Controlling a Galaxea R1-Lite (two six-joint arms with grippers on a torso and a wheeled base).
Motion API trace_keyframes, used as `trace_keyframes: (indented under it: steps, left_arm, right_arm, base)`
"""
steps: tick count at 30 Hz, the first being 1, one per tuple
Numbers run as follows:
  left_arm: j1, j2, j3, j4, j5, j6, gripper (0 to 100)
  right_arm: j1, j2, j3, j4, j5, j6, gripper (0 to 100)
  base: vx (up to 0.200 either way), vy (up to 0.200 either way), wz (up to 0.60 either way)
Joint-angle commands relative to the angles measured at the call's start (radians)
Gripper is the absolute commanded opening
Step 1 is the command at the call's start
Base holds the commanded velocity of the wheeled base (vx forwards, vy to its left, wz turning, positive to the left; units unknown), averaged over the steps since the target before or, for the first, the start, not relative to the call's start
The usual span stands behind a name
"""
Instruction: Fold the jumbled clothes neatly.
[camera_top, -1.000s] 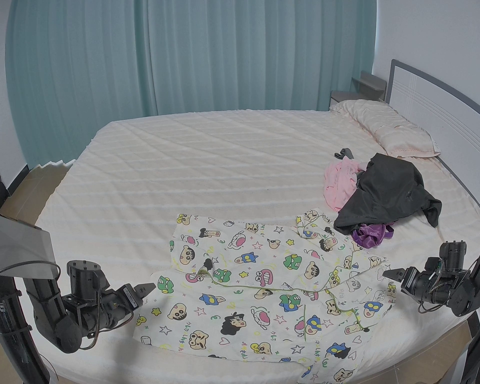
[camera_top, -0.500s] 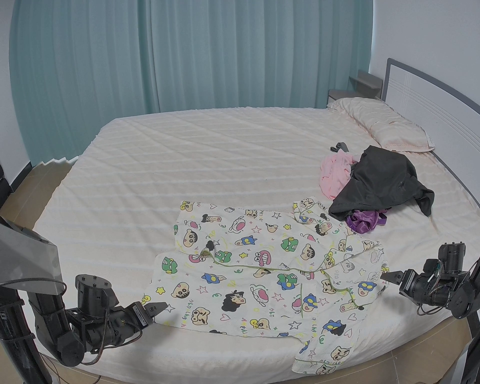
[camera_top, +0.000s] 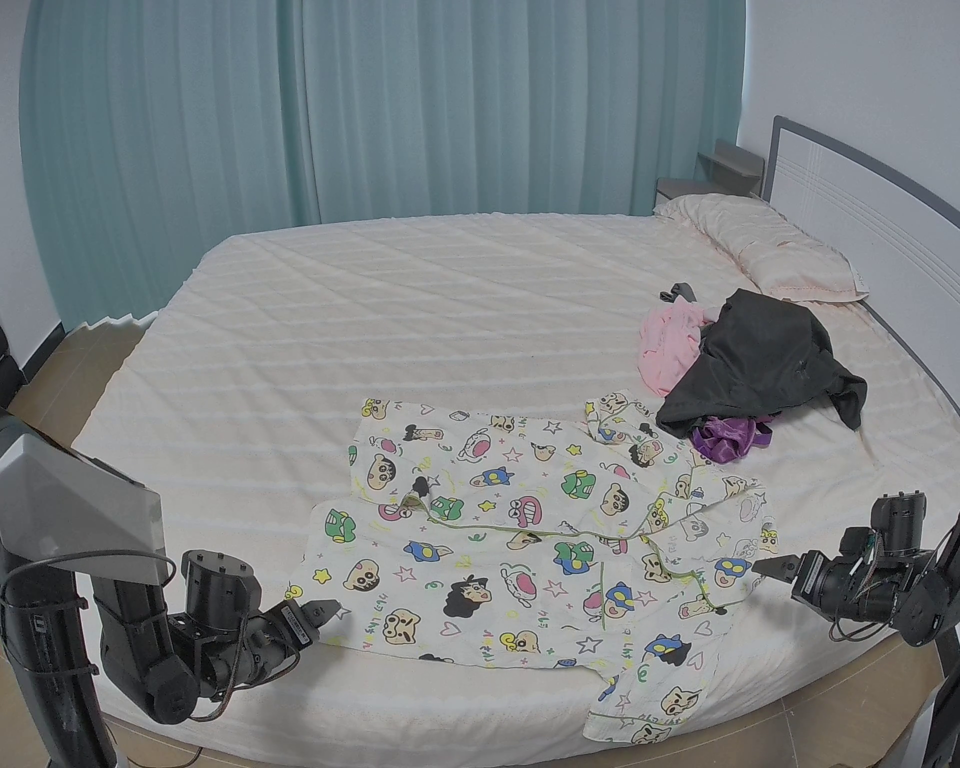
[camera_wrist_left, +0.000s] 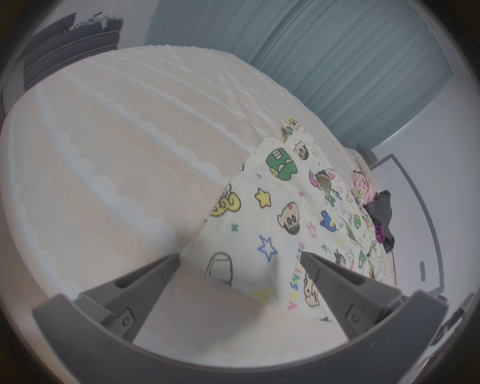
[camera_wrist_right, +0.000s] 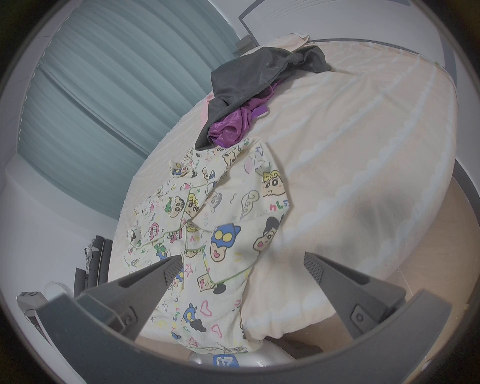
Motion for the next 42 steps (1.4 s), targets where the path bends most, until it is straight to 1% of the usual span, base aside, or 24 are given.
trace_keyframes:
  steps: [1, 5, 6, 13, 16, 21, 28, 29, 32, 33, 36, 38, 42]
  left_arm:
    - [-0.001, 0.041, -0.031, 0.0, 0.019, -0.003, 100]
    - [0.001, 0.039, -0.032, 0.0, 0.022, -0.003, 100]
    - [-0.001, 0.037, -0.031, 0.0, 0.022, -0.003, 0]
    - [0.001, 0.025, -0.022, 0.0, 0.025, -0.003, 0]
    - [0.01, 0.016, -0.02, 0.0, 0.031, -0.003, 0]
    - [0.007, 0.014, -0.011, 0.0, 0.068, 0.005, 0]
    - [0.01, -0.005, -0.003, 0.0, 0.07, 0.011, 0]
    - [0.01, -0.01, 0.0, 0.0, 0.07, 0.014, 0]
    - [0.01, -0.012, 0.003, 0.0, 0.07, 0.017, 0]
    - [0.01, -0.01, 0.003, 0.0, 0.07, 0.017, 0]
    - [0.008, -0.009, 0.005, 0.001, 0.07, 0.019, 0]
    - [0.007, -0.002, 0.006, 0.001, 0.07, 0.022, 0]
    - [0.007, 0.001, 0.011, 0.001, 0.068, 0.031, 0]
  right_arm:
    - [0.038, 0.009, 0.022, 0.0, 0.0, -0.002, 100]
    - [0.07, 0.017, 0.045, 0.0, 0.0, -0.007, 100]
    - [0.075, 0.022, 0.047, 0.0, 0.0, -0.007, 100]
    - [0.136, 0.094, 0.044, -0.001, 0.0, -0.015, 100]
    - [0.16, 0.138, 0.002, -0.003, -0.001, -0.01, 100]
    - [0.199, 0.204, -0.087, -0.007, -0.032, -0.004, 100]
    - [0.277, 0.256, -0.154, 0.007, -0.075, -0.004, 100]
    - [0.297, 0.278, -0.166, 0.007, -0.096, -0.005, 100]
    - [0.311, 0.301, -0.173, 0.005, -0.11, -0.005, 100]
    - [0.311, 0.305, -0.176, 0.002, -0.11, -0.005, 0]
    - [0.302, 0.307, -0.188, -0.006, -0.116, -0.002, 0]
    - [0.276, 0.295, -0.197, -0.01, -0.129, -0.002, 0]
    - [0.251, 0.278, -0.242, -0.018, -0.133, -0.002, 0]
  base:
    - [0.0, 0.0, 0.0]
    - [0.0, 0.0, 0.0]
    - [0.0, 0.0, 0.0]
    - [0.0, 0.0, 0.0]
    - [0.0, 0.0, 0.0]
    - [0.0, 0.0, 0.0]
    - [0.0, 0.0, 0.0]
    - [0.0, 0.0, 0.0]
    - [0.0, 0.0, 0.0]
    - [0.0, 0.0, 0.0]
    - [0.0, 0.0, 0.0]
    - [0.0, 0.0, 0.0]
    - [0.0, 0.0, 0.0]
